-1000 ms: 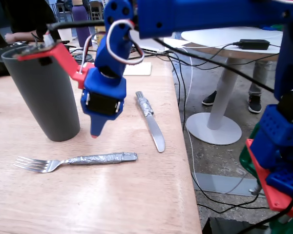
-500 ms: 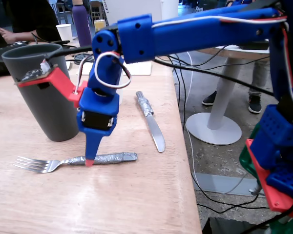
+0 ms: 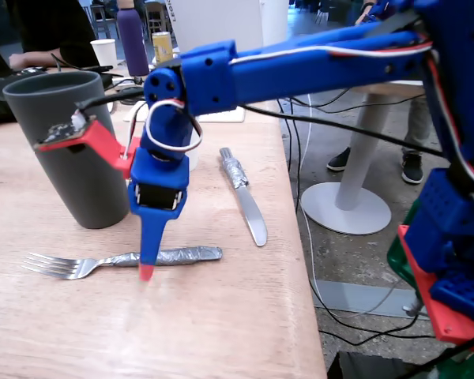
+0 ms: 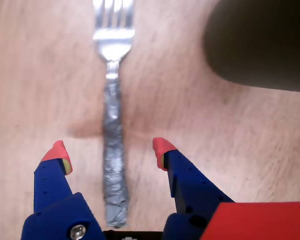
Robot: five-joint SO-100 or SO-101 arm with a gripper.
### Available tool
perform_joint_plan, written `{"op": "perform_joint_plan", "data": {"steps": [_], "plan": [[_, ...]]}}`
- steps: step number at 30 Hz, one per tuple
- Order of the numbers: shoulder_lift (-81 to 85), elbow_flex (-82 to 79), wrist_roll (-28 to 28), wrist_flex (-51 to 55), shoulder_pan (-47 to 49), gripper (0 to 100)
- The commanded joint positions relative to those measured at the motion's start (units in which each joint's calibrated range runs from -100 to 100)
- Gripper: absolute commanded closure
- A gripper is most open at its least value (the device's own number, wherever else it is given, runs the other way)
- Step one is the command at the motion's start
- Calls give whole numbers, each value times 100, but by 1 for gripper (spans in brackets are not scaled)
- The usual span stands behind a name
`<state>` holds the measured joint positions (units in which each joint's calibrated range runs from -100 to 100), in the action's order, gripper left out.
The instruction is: Grab the fork and place it in gray glass
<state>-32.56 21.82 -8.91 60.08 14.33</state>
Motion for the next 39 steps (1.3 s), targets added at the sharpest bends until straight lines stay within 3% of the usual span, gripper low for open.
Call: {"op": "perform_joint_plan", "data": {"steps": [1, 25, 27, 30, 31, 39], "plan": [[-132, 616, -24, -72, -434, 63], [-458, 711, -24, 773, -113, 64], [-458, 701, -24, 757, -113, 71], [-544, 692, -39, 757, -113, 97], [-544, 692, -103, 782, -113, 100], [-552, 616, -342, 790, 141, 100]]}}
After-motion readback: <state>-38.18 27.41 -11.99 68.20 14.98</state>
